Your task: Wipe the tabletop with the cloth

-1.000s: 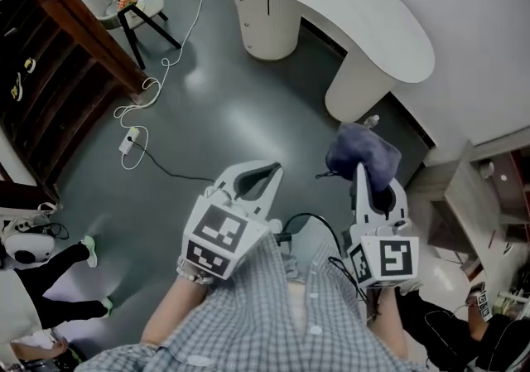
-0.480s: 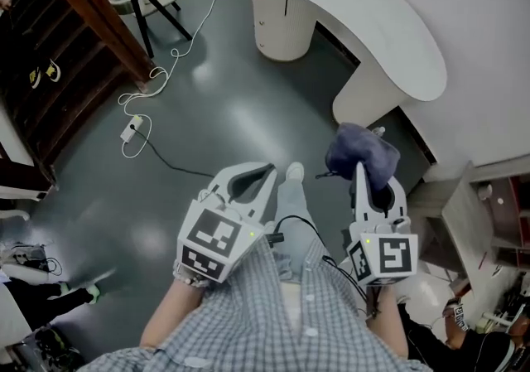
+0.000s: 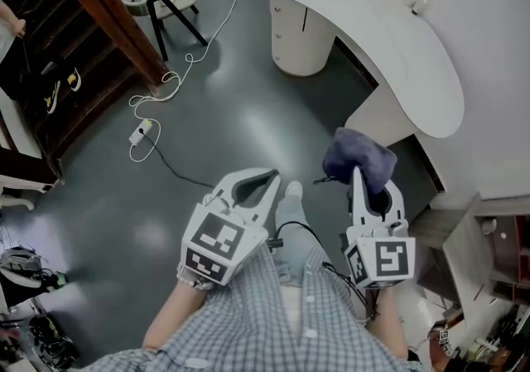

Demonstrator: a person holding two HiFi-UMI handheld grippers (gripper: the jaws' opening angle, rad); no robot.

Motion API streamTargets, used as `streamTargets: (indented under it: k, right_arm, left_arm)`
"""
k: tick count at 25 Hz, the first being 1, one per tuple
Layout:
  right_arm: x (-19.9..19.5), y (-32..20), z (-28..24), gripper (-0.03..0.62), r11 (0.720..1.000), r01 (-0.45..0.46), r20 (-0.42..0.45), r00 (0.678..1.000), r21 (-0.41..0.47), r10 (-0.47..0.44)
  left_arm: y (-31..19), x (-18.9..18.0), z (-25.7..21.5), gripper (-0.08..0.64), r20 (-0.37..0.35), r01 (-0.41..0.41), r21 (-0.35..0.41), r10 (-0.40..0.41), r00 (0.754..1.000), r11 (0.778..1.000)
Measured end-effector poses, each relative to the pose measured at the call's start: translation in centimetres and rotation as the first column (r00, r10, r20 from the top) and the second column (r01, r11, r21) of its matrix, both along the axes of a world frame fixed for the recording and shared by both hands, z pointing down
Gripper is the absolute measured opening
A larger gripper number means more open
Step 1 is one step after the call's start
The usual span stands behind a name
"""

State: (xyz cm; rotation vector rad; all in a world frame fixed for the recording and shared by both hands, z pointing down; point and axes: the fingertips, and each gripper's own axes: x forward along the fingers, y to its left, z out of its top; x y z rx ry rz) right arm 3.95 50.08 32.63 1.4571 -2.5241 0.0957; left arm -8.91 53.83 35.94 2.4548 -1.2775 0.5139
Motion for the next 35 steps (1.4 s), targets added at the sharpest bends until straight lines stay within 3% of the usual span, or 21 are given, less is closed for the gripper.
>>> streamTargets:
  k: [8,20,24,35]
  right_arm:
    - [1.1,-9.3,-0.2,0.031,1.0,0.023,0.006,1.0,-0.015,-0.023]
    - [-0.2,-21.3,-0.7,0.031,0.99,0.143,0.0,0.99,-0.005,-0.143]
    - [-0.7,-23.7,-0.4,0.031,0.985,0.17,0.015,0.985,-0.012,-0.17]
    - [0.0,-26.6,-0.3,0.031,0.988,0.153,0.066,0.986,-0.013,-0.152]
  left_arm:
    - [-8.6,0.4,-1.2,0.003,0.022,0.046,0.016,-0.046,0.999,0.999]
    - [-18.8,-0.5,-2.0,0.003,-0.001,0.177,0.021,-0.177,0.984,0.984]
    - [-21.0,-0.8,-3.0,0.003,-0.083,0.23,0.011,-0.229,0.97,0.973]
    - [-24.5,-0.3,-4.0,0.003,-0.022,0.215,0.034,-0.215,0.976,0.976]
